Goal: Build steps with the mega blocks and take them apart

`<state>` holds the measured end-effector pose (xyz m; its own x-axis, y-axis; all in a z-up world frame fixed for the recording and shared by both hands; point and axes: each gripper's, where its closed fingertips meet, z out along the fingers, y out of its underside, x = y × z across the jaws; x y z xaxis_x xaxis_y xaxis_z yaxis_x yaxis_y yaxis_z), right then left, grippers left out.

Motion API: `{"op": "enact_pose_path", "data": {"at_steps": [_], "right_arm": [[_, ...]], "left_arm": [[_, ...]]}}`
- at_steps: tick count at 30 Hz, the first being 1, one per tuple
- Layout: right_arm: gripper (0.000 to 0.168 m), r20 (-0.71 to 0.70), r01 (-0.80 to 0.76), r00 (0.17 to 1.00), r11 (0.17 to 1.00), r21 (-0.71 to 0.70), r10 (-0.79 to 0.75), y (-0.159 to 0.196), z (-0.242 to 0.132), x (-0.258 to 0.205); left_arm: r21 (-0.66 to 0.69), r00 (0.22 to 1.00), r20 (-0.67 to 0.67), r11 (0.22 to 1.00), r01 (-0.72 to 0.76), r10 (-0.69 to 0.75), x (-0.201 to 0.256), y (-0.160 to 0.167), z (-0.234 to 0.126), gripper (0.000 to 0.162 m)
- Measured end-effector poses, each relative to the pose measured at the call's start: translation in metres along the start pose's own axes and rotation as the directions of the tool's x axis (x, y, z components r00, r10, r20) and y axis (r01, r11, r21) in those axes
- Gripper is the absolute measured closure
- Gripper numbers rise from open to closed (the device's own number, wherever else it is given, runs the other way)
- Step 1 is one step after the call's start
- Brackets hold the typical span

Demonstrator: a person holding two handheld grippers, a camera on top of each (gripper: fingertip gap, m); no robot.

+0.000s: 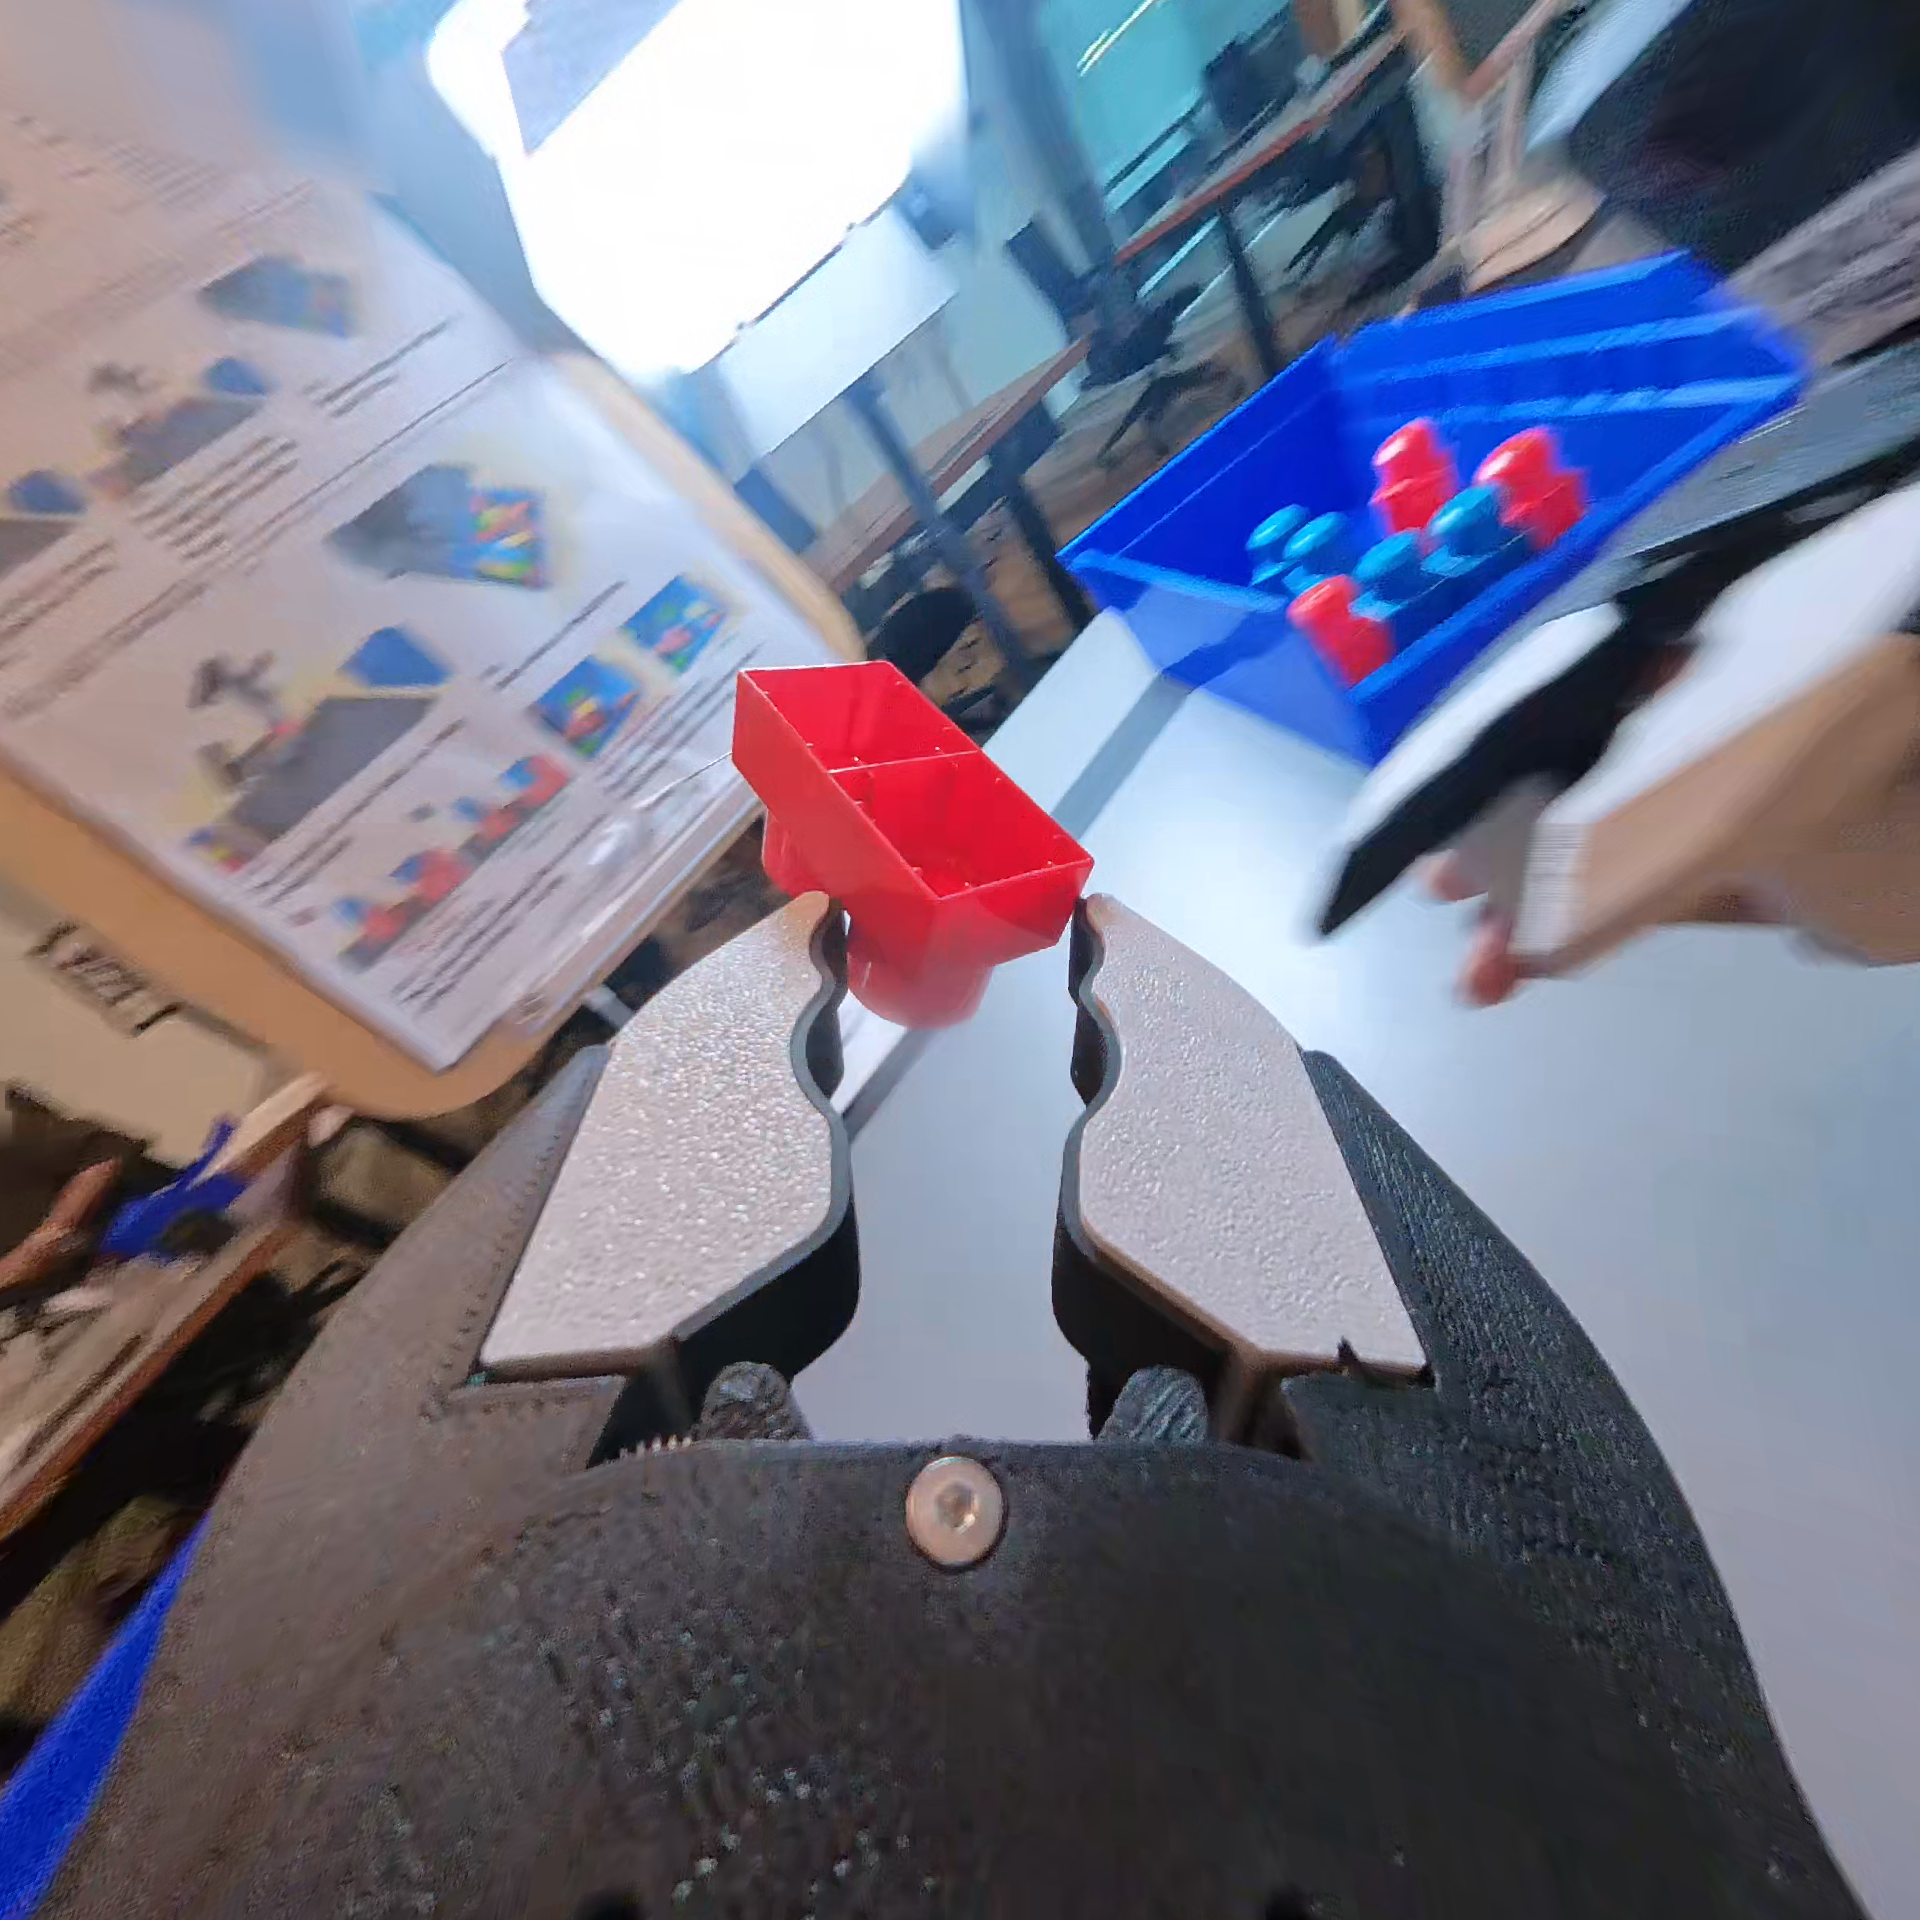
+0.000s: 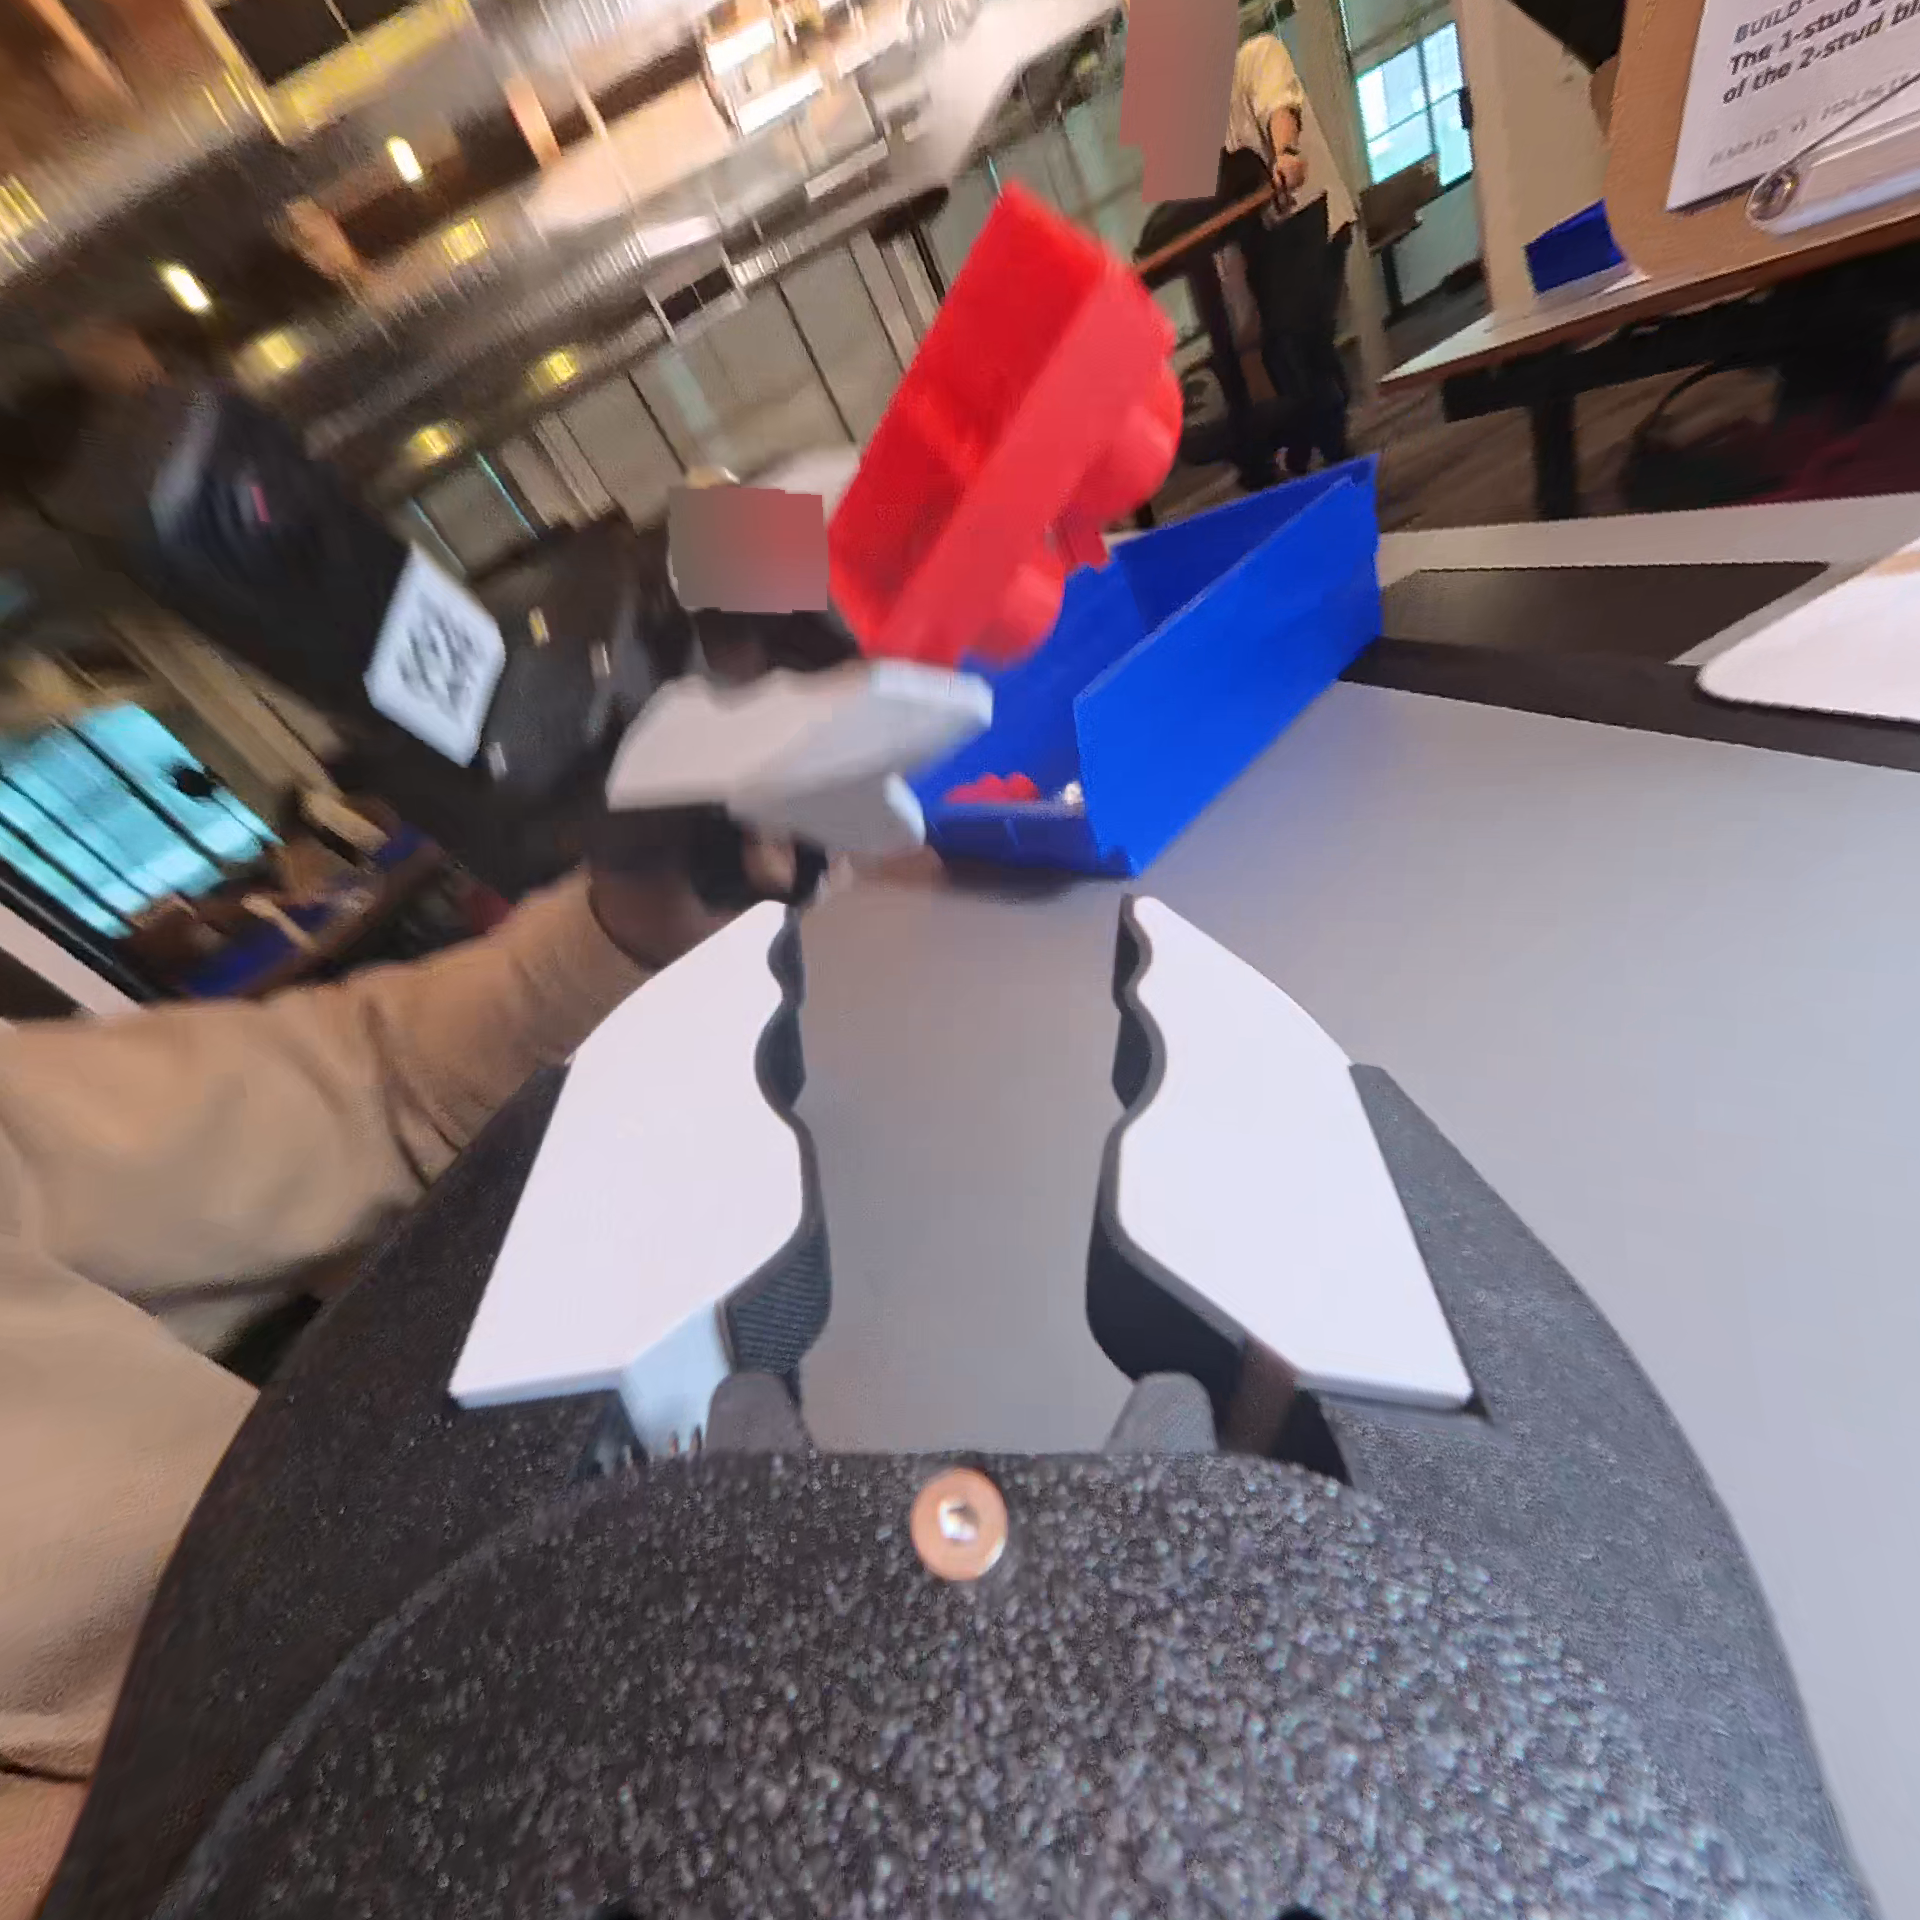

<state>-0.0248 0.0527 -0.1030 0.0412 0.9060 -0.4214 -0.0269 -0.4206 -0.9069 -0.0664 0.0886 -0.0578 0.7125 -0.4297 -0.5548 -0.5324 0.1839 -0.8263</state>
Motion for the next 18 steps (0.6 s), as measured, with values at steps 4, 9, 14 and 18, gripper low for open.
{"op": "enact_pose_path", "data": {"at_steps": [4,9,14,18], "right_arm": [[0.105,0.061,-0.149,0.988,0.984,0.100,0.144,-0.037,0.005,0.005],[0.109,0.049,-0.136,0.990,0.989,0.054,0.133,-0.018,0.007,0.007],[0.108,0.010,-0.178,0.984,0.983,-0.040,0.178,0.010,0.013,0.016],[0.114,-0.023,-0.239,0.971,0.970,-0.045,0.238,0.019,0.011,0.028]], "left_arm": [[0.085,0.998,-0.060,0.996,0.015,-0.010,0.034,-0.016,0.017,0.121],[0.057,0.971,-0.001,0.970,-0.237,0.237,0.051,0.014,0.008,0.121],[0.006,0.856,0.020,0.856,-0.517,0.516,0.075,0.037,0.016,0.121],[-0.015,0.777,0.023,0.777,-0.629,0.629,0.085,0.047,0.018,0.121]]}}
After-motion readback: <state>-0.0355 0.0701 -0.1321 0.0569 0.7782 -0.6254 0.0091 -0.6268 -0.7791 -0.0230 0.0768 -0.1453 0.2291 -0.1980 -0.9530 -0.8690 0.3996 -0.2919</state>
